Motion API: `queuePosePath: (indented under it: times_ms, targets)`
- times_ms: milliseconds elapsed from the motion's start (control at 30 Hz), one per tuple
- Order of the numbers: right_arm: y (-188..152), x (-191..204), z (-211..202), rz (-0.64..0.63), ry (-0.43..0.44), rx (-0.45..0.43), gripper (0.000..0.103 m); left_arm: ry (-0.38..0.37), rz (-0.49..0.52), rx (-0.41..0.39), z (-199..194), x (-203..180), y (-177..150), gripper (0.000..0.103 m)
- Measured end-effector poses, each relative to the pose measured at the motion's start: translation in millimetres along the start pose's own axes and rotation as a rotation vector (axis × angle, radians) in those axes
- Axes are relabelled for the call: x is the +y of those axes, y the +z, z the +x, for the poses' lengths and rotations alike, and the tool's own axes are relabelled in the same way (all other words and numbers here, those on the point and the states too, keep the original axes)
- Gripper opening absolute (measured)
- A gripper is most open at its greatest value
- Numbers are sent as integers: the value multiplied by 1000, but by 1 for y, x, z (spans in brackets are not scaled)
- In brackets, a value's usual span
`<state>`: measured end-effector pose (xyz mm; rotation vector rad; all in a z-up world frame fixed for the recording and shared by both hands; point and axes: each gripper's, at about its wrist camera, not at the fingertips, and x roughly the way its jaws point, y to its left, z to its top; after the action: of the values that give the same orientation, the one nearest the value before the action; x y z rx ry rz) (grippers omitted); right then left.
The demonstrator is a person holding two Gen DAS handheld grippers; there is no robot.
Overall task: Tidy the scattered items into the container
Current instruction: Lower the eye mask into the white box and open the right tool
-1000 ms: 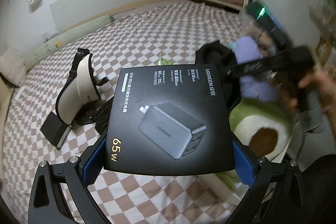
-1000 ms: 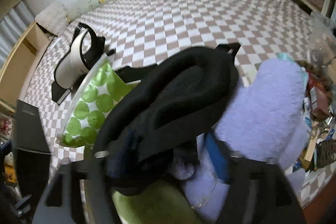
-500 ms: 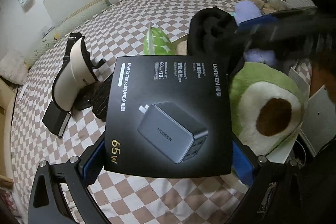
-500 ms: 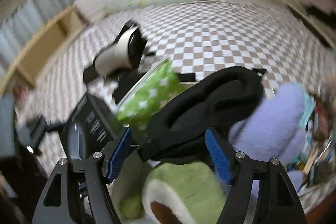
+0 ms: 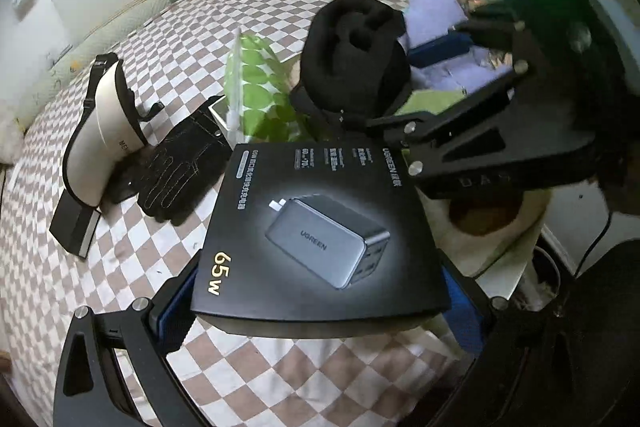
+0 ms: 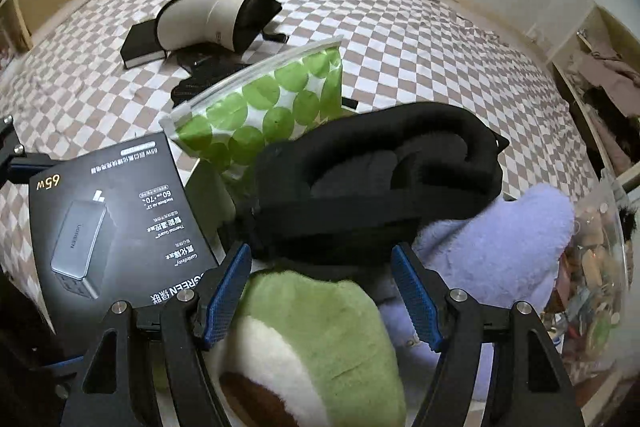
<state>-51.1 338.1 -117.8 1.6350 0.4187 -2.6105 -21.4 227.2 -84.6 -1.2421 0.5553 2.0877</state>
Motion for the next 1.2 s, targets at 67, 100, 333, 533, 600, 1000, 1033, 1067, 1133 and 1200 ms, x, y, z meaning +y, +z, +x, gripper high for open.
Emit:
queuePosePath:
  times_ms: [67, 100, 333, 533, 600, 1000, 1033, 1067, 1133, 1200]
  targets:
    - [-2, -3, -9, 3, -6, -15, 73, -6, 3, 4, 1, -2, 0, 103]
    - [-3, -3, -14, 1, -5, -28, 73, -6, 6, 4, 1, -4, 0, 103]
    - [-6, 17, -18, -92, -5, -53, 77, 57, 95, -5, 0, -13, -7, 103]
    - [-6, 19, 1, -108, -22, 17, 78, 59, 162, -17, -7, -13, -20, 103]
    - [-6, 21, 0, -111, -5, 17, 78, 65, 186, -23, -6, -13, -23, 103]
    - [-8, 34, 1, -163, -68, 38, 78, 102, 327, -89, -21, -25, -31, 103]
    - [-7, 33, 1, -158, -66, 40, 78, 104, 337, -93, -22, -25, -32, 103]
    - [-7, 32, 1, -154, -63, 41, 78, 105, 346, -98, -24, -26, -33, 103]
    - [-7, 30, 2, -146, -59, 47, 78, 108, 365, -108, -27, -26, -35, 103]
    - [-6, 29, 4, -141, -51, 55, 78, 124, 395, -119, -28, -29, -38, 103]
